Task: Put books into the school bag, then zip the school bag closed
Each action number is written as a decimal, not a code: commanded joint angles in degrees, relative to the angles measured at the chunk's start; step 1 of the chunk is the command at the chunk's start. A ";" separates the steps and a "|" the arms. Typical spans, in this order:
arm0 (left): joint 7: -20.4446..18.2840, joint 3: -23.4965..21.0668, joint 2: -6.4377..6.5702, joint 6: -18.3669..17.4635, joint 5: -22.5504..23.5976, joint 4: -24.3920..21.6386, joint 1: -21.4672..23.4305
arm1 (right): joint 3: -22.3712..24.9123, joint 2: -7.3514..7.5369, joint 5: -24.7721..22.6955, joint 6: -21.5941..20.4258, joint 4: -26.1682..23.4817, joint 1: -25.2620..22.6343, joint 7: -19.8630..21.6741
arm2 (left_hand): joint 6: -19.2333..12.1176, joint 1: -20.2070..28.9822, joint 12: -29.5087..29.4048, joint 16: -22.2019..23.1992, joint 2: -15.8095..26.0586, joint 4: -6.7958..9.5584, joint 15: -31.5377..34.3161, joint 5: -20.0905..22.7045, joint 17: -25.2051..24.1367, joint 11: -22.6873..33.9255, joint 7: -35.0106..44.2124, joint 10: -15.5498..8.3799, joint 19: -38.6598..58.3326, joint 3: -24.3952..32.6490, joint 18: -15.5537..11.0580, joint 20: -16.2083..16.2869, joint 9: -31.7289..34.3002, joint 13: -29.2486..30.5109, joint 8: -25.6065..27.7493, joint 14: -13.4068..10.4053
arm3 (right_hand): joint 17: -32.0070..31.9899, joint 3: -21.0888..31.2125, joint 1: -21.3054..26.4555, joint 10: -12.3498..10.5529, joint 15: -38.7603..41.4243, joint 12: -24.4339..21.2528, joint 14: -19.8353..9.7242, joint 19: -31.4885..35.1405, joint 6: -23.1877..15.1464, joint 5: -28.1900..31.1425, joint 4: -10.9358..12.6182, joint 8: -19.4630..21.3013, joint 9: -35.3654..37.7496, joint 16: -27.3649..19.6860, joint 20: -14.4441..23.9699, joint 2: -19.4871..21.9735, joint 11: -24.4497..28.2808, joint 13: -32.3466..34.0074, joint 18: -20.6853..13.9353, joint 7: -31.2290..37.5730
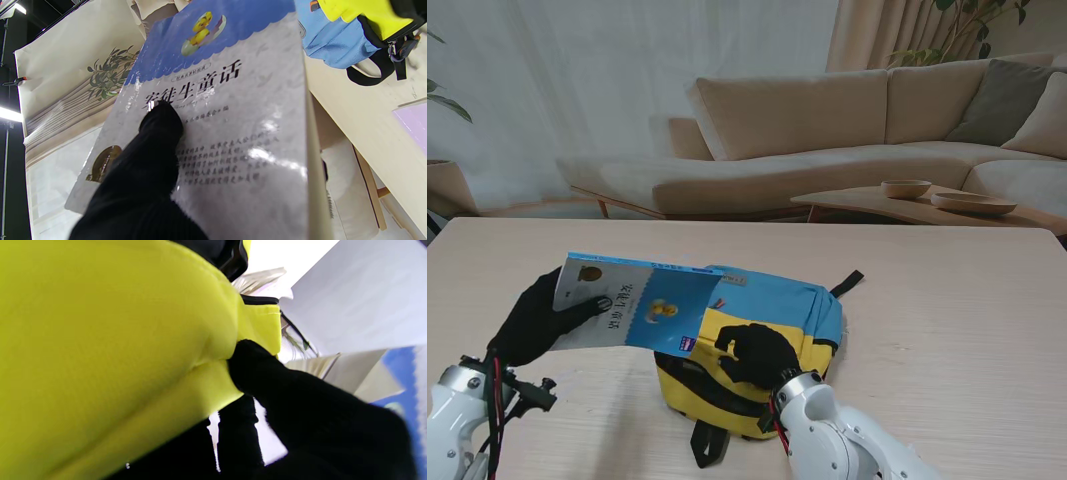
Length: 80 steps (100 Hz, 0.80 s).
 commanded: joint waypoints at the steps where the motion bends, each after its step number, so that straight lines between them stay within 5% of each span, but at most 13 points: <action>1: -1.25 -0.67 -0.22 0.21 -0.41 -1.98 1.62 | 0.52 -0.90 0.04 0.44 -1.32 0.94 0.66 | -8.77 9.98 0.97 1.12 7.47 2.07 2.04 7.44 0.40 3.67 9.50 -3.16 3.74 8.72 1.78 1.80 2.37 1.57 7.74 -0.22 | 0.86 -0.26 4.41 2.01 4.78 3.65 -2.08 4.61 -4.10 -0.20 2.53 6.34 -1.75 2.12 2.40 3.77 4.59 2.42 -0.35 11.19; 22: -2.09 -2.60 -0.21 1.48 0.16 -4.42 5.31 | 1.84 -1.77 1.33 3.40 -1.91 2.62 -0.72 | -8.66 9.98 1.05 1.25 7.75 2.32 2.03 7.38 0.38 3.57 9.36 -2.98 3.69 8.68 2.11 2.05 2.19 1.42 7.74 -0.12 | 1.29 0.71 4.99 1.46 9.64 8.19 -3.04 8.02 -4.59 -0.70 6.20 10.31 -1.80 3.81 4.76 5.07 8.82 3.15 -0.88 16.43; 55: -6.07 -3.56 0.49 9.15 3.33 -7.21 8.27 | 3.41 -2.90 1.59 4.46 -3.21 3.76 -4.46 | -8.33 9.98 1.36 1.57 8.18 2.85 2.50 6.70 0.79 3.58 8.74 -2.83 4.23 8.25 1.68 2.60 1.88 1.49 7.78 -0.48 | 1.05 -0.50 5.26 1.46 9.65 8.57 -2.93 7.85 -4.95 -0.77 6.48 10.57 -2.14 3.81 4.97 6.08 8.50 2.60 -0.95 16.25; 80: -7.73 0.15 0.92 17.64 3.46 -5.41 4.58 | 4.28 -3.25 1.34 4.11 -5.15 3.50 -6.22 | -8.08 9.98 1.42 1.67 8.42 3.06 2.73 6.16 0.81 3.65 8.66 -2.62 4.25 8.32 1.73 2.94 1.60 1.27 8.00 -0.29 | 0.75 -1.82 5.76 1.57 9.51 8.99 -2.83 7.62 -4.93 -1.15 6.45 10.90 -2.73 3.85 5.08 7.06 8.16 1.93 -1.11 15.95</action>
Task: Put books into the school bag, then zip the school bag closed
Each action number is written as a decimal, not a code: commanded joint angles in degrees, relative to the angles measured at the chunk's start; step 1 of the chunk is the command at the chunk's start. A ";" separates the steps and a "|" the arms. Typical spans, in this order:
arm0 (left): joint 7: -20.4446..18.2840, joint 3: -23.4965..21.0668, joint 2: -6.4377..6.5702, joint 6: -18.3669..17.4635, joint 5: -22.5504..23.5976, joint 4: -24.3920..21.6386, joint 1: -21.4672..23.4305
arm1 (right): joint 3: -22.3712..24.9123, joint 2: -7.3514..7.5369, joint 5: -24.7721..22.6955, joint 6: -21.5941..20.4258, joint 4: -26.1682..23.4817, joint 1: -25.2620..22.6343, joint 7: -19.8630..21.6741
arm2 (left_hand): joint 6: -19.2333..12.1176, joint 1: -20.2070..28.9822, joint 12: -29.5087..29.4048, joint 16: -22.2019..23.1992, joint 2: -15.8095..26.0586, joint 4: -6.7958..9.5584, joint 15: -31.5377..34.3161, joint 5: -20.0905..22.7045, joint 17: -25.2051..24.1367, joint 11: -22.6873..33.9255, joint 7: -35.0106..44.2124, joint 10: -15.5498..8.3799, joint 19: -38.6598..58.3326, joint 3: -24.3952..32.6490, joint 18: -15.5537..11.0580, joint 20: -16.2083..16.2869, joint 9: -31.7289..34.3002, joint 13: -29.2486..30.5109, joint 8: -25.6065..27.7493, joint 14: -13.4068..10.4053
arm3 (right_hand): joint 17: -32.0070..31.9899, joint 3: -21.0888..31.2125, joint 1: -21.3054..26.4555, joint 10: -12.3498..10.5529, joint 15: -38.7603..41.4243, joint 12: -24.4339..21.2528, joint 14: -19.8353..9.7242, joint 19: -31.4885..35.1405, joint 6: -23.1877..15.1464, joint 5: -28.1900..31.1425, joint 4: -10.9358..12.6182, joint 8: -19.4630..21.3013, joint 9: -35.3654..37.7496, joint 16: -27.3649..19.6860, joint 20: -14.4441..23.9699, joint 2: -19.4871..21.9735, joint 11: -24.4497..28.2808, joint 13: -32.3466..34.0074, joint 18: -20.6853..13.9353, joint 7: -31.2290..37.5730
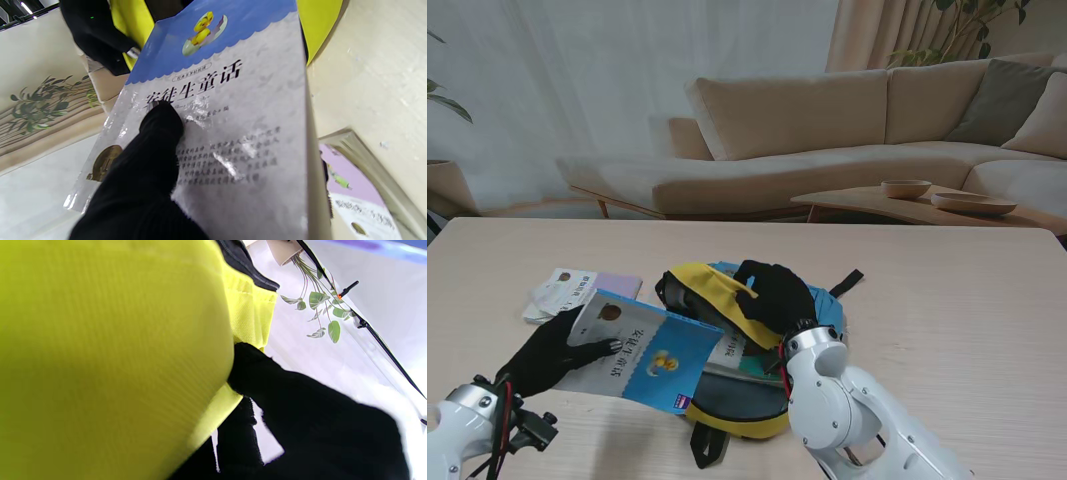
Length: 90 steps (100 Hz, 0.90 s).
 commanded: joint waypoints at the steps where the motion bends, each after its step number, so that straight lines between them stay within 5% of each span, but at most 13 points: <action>1: -1.62 1.07 -0.15 0.71 -0.76 0.76 -1.43 | 0.02 -0.82 -0.26 -0.38 -1.44 -0.14 -0.14 | -8.09 9.98 1.42 1.06 8.39 3.06 2.13 6.15 0.57 3.65 9.02 -2.61 3.61 8.32 1.65 1.68 1.59 1.26 7.20 -0.28 | -0.08 -0.16 5.01 1.57 2.10 1.31 -1.99 3.24 -6.00 1.32 4.26 6.12 -1.86 1.02 1.07 5.52 1.73 1.26 -0.63 12.28; 56: 3.36 14.36 -1.49 16.87 -6.46 9.13 -15.72 | 0.01 -0.93 -0.44 -1.05 -3.87 -0.80 -0.96 | -7.73 9.98 1.19 1.04 9.06 2.77 2.63 4.67 0.02 4.51 10.14 -2.86 3.30 8.69 1.37 2.10 0.45 0.33 6.60 -0.31 | -0.67 -1.89 5.67 1.51 1.96 1.78 -1.88 2.83 -6.04 0.96 4.32 6.65 -2.49 1.23 1.19 6.54 1.37 0.50 -0.68 11.86; 90: 9.59 20.52 -3.85 23.39 -12.93 12.86 -22.16 | -0.03 -0.69 -0.68 -1.49 -4.70 -1.60 -0.45 | -7.76 9.98 0.87 0.90 9.73 2.63 2.46 3.52 -0.47 4.81 11.01 -3.19 3.04 8.87 0.74 2.17 -0.56 -0.53 6.03 -0.45 | -0.64 -2.00 5.68 1.55 1.96 1.86 -1.83 2.82 -6.22 0.84 4.41 6.81 -2.48 1.31 1.25 6.55 1.29 0.43 -0.66 11.74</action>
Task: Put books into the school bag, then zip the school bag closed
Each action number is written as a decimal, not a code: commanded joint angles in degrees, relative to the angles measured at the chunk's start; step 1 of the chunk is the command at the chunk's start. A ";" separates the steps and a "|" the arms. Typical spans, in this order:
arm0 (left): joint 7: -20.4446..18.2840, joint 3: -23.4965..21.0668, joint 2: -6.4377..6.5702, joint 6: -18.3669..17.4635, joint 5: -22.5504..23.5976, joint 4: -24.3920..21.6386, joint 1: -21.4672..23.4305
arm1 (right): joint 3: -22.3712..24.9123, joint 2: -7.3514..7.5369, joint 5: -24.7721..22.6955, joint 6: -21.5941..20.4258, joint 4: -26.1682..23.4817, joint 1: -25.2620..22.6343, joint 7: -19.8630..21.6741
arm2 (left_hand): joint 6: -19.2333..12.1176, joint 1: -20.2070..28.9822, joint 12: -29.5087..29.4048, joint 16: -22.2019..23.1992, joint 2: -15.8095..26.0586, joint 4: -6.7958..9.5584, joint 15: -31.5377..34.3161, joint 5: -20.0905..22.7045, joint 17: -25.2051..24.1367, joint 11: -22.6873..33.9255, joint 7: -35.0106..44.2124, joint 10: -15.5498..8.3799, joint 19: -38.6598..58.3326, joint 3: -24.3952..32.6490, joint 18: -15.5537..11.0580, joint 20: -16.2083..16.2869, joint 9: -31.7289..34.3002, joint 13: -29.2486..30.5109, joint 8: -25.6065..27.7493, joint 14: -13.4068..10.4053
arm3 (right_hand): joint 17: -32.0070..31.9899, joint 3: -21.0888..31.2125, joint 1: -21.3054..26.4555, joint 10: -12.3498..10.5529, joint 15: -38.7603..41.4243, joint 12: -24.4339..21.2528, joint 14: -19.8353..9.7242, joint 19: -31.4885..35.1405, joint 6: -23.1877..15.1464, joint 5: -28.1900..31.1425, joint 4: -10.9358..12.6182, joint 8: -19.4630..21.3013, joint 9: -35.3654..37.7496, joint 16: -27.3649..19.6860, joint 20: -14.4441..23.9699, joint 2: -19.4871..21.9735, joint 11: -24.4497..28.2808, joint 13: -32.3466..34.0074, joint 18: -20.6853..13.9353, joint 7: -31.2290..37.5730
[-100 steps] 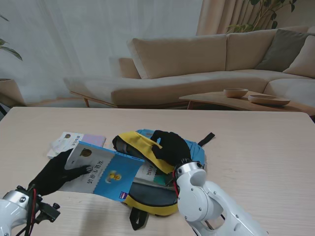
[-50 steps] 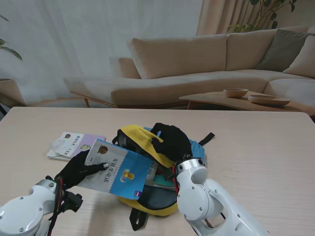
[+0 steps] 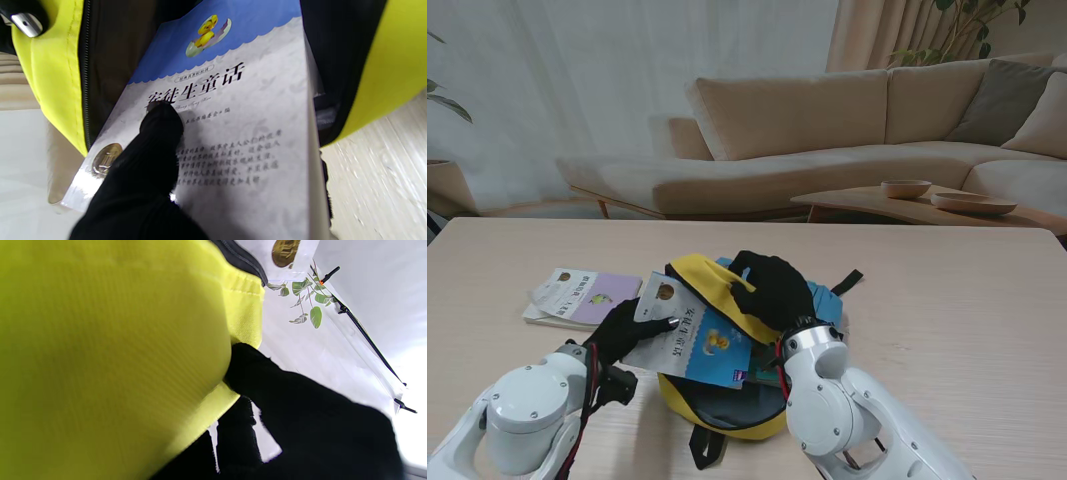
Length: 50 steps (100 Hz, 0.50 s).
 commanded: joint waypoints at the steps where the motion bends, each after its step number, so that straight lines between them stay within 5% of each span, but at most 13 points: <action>1: -0.96 0.63 -1.42 0.77 -1.03 0.07 -0.63 | -0.20 -0.35 -0.21 -0.62 -1.22 -0.49 0.98 | -7.79 9.98 0.87 0.89 9.72 2.62 2.27 3.47 -0.29 3.97 11.11 -3.29 3.02 8.88 0.73 2.00 0.25 -0.47 5.91 -0.41 | -0.10 -0.80 4.84 1.41 1.96 1.40 -1.82 2.81 -6.77 1.39 4.35 6.12 -1.21 1.30 1.00 5.70 1.32 0.50 -0.63 11.61; 50: 4.73 7.24 -4.56 8.63 -8.04 6.08 -7.84 | -0.37 -0.18 -0.12 -0.76 -1.78 -1.07 1.57 | -7.62 9.98 0.40 0.79 10.61 2.43 1.90 1.99 -0.74 4.20 12.23 -3.63 2.79 9.32 0.47 1.98 -0.88 -1.06 5.17 -0.33 | -0.09 -0.94 4.88 1.40 1.95 1.46 -1.82 2.78 -6.74 1.50 4.45 6.26 -1.21 1.37 1.06 5.80 1.27 0.47 -0.59 11.56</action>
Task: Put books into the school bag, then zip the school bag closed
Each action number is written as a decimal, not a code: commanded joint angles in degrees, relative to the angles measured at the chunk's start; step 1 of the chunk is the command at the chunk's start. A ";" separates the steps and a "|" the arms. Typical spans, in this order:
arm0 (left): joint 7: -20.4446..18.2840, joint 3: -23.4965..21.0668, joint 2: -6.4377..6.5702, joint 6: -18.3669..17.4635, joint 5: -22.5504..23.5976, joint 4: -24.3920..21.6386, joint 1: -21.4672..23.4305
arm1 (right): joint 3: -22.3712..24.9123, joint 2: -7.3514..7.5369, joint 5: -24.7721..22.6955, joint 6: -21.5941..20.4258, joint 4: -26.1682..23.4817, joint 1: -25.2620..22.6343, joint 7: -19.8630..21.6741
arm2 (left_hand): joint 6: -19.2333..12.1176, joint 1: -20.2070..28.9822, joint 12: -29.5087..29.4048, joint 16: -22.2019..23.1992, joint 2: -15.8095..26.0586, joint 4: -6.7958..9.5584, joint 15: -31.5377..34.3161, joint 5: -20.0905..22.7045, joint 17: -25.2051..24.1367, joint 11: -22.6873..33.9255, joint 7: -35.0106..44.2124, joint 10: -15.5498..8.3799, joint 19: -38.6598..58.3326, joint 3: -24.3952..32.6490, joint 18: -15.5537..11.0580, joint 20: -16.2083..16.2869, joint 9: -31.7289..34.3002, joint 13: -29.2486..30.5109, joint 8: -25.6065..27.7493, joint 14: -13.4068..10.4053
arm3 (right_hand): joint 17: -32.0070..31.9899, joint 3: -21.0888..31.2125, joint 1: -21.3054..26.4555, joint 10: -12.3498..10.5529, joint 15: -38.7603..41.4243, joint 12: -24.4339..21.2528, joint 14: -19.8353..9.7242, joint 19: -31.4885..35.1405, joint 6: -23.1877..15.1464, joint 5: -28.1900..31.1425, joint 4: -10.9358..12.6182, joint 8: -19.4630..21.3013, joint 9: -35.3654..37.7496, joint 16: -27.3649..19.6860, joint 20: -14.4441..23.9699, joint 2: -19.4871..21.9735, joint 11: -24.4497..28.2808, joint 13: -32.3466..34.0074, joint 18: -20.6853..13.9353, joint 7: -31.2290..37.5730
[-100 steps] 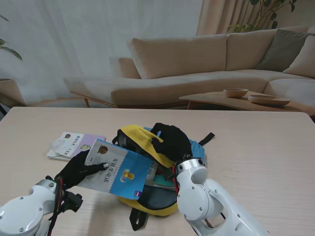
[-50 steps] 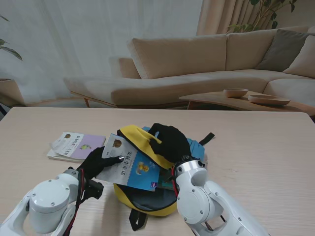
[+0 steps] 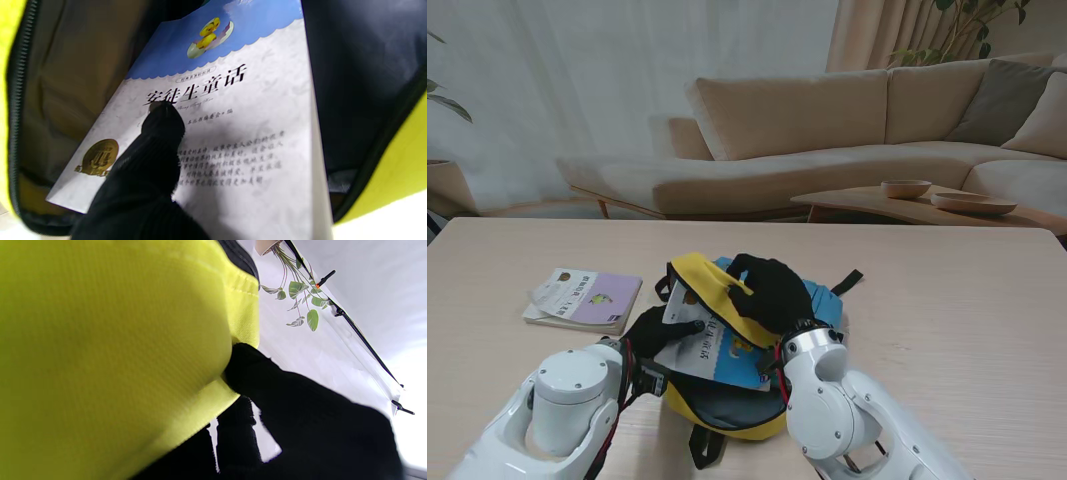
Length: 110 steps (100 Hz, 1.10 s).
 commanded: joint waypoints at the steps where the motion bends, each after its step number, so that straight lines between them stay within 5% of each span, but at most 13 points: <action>1: -0.91 0.58 -1.20 0.39 -0.90 0.39 -0.97 | -0.35 -0.35 -0.15 -0.58 -1.11 -0.48 0.83 | -7.62 9.41 0.39 0.78 10.64 2.42 1.87 1.94 -0.07 3.56 12.22 -3.74 2.79 9.30 0.47 1.94 0.58 -0.40 5.14 -0.33 | -0.03 -0.38 4.86 1.35 1.95 1.45 -1.82 2.78 -6.75 1.53 4.38 6.26 -1.20 1.37 1.06 5.40 1.28 0.49 -0.59 11.56; 38: -1.61 3.99 -2.28 5.38 -3.06 5.71 -6.73 | -0.24 -0.10 -0.17 -1.05 -1.62 -1.04 1.48 | -7.43 9.41 -0.82 0.16 10.64 2.06 0.34 0.33 -0.57 2.29 12.23 -3.63 2.08 9.12 0.27 1.36 -0.21 -1.10 2.80 0.40 | -0.13 -0.48 4.89 1.35 1.92 1.48 -1.89 2.71 -6.73 1.55 4.41 6.35 -1.22 1.40 1.07 5.49 1.27 0.45 -0.72 11.50; 60: -1.48 5.18 -2.99 6.99 -4.83 8.23 -9.10 | -0.17 -0.06 -0.13 -1.11 -1.56 -1.03 1.66 | -5.55 9.41 -2.97 -1.43 9.81 1.74 -2.15 -2.44 -0.26 -2.04 11.04 -2.27 2.11 8.55 0.50 0.05 -0.32 -1.19 -6.52 2.29 | -0.15 -0.53 4.84 1.34 1.88 1.49 -1.92 2.70 -6.73 1.55 4.42 6.37 -1.23 1.41 1.08 5.47 1.26 0.39 -0.74 11.48; 110: -4.28 7.52 -2.85 8.79 -4.66 11.61 -14.15 | 0.09 0.10 0.63 -1.59 -1.80 -1.52 2.40 | -4.24 9.41 -3.85 -1.92 8.86 1.69 -2.66 -4.26 0.19 -3.30 10.65 -1.84 2.37 8.52 0.44 -0.53 -0.46 -1.06 -10.90 2.67 | -0.18 -0.31 4.76 1.35 1.89 1.51 -1.85 2.67 -6.82 1.66 4.42 6.57 -1.12 1.44 1.10 5.25 1.25 0.48 -0.71 11.35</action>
